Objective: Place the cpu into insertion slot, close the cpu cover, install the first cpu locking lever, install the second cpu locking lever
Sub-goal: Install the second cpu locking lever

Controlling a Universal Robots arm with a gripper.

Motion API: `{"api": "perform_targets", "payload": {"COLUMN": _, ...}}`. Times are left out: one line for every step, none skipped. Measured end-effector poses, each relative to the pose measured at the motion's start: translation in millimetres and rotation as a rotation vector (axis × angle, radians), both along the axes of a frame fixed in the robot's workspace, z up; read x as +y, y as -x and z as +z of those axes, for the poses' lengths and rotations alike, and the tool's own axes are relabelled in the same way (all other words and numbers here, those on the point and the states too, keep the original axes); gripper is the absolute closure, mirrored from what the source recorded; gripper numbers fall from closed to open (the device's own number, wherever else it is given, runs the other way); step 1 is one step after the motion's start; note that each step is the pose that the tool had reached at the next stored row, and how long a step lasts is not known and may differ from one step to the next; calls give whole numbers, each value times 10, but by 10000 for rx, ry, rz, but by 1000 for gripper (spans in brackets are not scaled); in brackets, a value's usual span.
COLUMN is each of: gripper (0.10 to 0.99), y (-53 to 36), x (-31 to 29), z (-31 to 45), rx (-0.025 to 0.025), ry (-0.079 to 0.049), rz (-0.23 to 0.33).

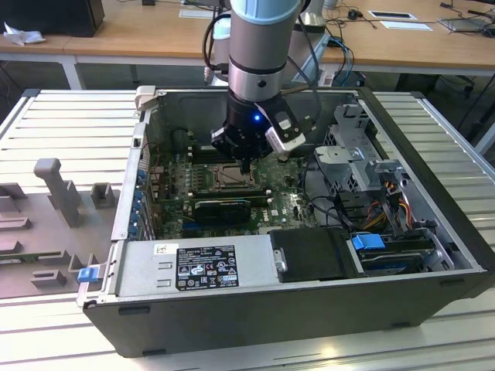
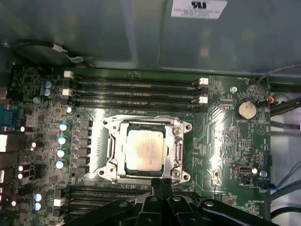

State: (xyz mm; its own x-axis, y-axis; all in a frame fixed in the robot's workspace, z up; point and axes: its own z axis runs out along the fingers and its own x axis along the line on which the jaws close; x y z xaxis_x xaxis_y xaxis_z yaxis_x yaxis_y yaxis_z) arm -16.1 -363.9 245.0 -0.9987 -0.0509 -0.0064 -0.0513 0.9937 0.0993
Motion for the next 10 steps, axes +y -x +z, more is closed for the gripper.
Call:
{"api": "perform_targets", "payload": {"gripper": 980, "y": 0, "x": -16, "z": -12, "rx": 2, "ry": 0, "rz": -1}}
{"api": "perform_targets", "payload": {"gripper": 980, "y": 0, "x": -28, "z": -23, "rx": 4, "ry": -5, "rz": -1}}
{"api": "perform_targets", "payload": {"gripper": 980, "y": 2, "x": -54, "z": -42, "rx": 6, "ry": -34, "rz": 0}}
{"api": "perform_targets", "payload": {"gripper": 980, "y": 3, "x": -76, "z": -58, "rx": 9, "ry": -69, "rz": 0}}
{"api": "perform_targets", "payload": {"gripper": 980, "y": 4, "x": -84, "z": -68, "rx": 12, "ry": -79, "rz": 0}}
{"api": "perform_targets", "payload": {"gripper": 980, "y": 8, "x": -93, "z": -77, "rx": 14, "ry": -83, "rz": -1}}
{"api": "perform_targets", "payload": {"gripper": 980, "y": 20, "x": -105, "z": -83, "rx": 15, "ry": -86, "rz": -1}}
{"api": "perform_targets", "payload": {"gripper": 980, "y": 43, "x": -117, "z": -88, "rx": 15, "ry": -88, "rz": 0}}
{"api": "perform_targets", "payload": {"gripper": 980, "y": 116, "x": -131, "z": -93, "rx": 16, "ry": -117, "rz": -1}}
{"api": "perform_targets", "payload": {"gripper": 980, "y": 149, "x": -136, "z": -96, "rx": 15, "ry": -151, "rz": 0}}
